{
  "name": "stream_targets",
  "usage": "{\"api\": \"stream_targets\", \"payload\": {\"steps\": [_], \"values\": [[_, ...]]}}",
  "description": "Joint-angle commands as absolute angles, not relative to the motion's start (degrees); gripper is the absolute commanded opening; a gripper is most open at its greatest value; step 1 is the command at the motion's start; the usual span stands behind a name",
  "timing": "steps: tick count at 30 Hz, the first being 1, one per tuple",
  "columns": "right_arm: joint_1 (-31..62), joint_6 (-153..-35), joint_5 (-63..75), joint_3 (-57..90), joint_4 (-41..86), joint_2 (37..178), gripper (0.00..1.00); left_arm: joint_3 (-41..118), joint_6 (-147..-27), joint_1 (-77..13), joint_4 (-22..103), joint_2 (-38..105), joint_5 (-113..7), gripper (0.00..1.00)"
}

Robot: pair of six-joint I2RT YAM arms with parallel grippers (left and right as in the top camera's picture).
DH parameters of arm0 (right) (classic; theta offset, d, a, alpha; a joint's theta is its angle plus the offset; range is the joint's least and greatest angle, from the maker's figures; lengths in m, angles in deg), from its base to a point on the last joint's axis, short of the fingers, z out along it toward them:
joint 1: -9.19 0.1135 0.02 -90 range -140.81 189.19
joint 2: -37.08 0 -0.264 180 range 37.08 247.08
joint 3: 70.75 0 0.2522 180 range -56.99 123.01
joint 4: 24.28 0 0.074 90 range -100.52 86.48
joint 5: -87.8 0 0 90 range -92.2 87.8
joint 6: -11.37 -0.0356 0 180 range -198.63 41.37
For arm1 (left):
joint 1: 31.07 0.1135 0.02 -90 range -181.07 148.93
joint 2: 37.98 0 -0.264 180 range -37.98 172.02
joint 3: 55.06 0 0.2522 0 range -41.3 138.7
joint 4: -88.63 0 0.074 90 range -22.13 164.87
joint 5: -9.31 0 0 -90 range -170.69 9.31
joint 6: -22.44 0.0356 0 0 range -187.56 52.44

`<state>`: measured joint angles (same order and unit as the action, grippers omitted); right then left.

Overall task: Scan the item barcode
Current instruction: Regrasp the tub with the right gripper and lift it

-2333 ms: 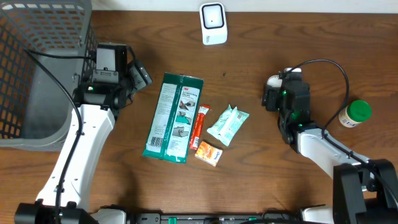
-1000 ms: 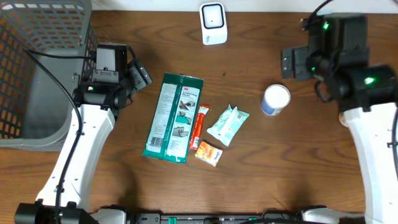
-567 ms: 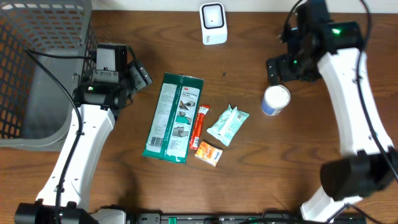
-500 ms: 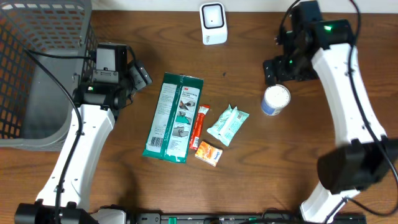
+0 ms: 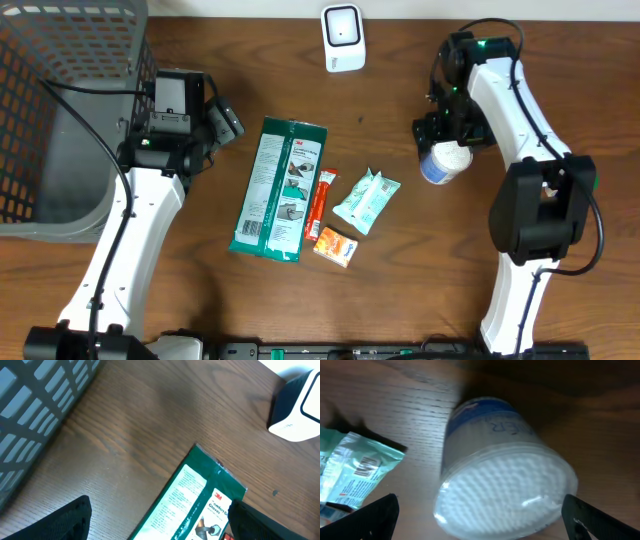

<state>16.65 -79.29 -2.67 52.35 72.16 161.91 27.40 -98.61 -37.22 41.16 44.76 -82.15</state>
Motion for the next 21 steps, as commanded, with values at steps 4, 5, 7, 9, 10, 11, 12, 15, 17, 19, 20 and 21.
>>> {"api": "stream_targets", "payload": {"steps": [4, 5, 7, 9, 10, 11, 12, 15, 17, 19, 20, 21], "values": [[16.2, -79.9, -1.7, 50.8, 72.8, 163.5, 0.99, 27.9, -97.6, -37.1, 41.0, 44.6, -82.3, 0.85], [16.3, -79.9, -1.6, 50.4, 72.7, 163.5, 0.99, 27.9, -97.6, -37.1, 41.0, 44.6, -82.3, 0.85], [16.4, -79.9, -1.6, 49.7, 72.6, 163.5, 0.99, 27.9, -97.6, -37.1, 41.0, 44.6, -82.3, 0.85], [16.5, -79.9, -1.1, 49.3, 72.1, 163.5, 0.99, 27.9, -97.6, -37.1, 41.0, 44.6, -82.3, 0.85], [16.5, -79.9, -0.5, 49.3, 71.7, 163.5, 0.99, 27.9, -97.6, -37.1, 41.0, 44.6, -82.3, 0.85], [16.6, -79.9, 0.9, 49.4, 71.2, 163.4, 0.99, 27.9, -97.6, -37.1, 41.0, 44.6, -82.3, 0.85], [16.6, -79.9, 2.1, 49.5, 70.8, 163.4, 0.99, 27.9, -97.6, -37.1, 41.0, 44.6, -82.3, 0.85], [17.0, -79.8, 4.5, 50.1, 69.5, 163.3, 0.99, 27.9, -97.6, -37.1, 41.0, 44.6, -82.3, 0.85], [17.5, -79.8, 4.3, 50.7, 69.5, 163.3, 0.99, 27.9, -97.6, -37.1, 41.0, 44.6, -82.3, 0.85], [18.0, -79.8, 3.6, 52.1, 70.0, 163.3, 0.99, 27.9, -97.6, -37.1, 41.0, 44.6, -82.3, 0.85], [18.1, -79.8, 3.6, 52.8, 70.2, 163.2, 0.99, 27.9, -97.6, -37.1, 41.0, 44.6, -82.3, 0.85], [18.3, -79.8, 3.6, 53.6, 70.3, 162.9, 0.99, 27.9, -97.6, -37.1, 41.0, 44.6, -82.3, 0.85]]}}
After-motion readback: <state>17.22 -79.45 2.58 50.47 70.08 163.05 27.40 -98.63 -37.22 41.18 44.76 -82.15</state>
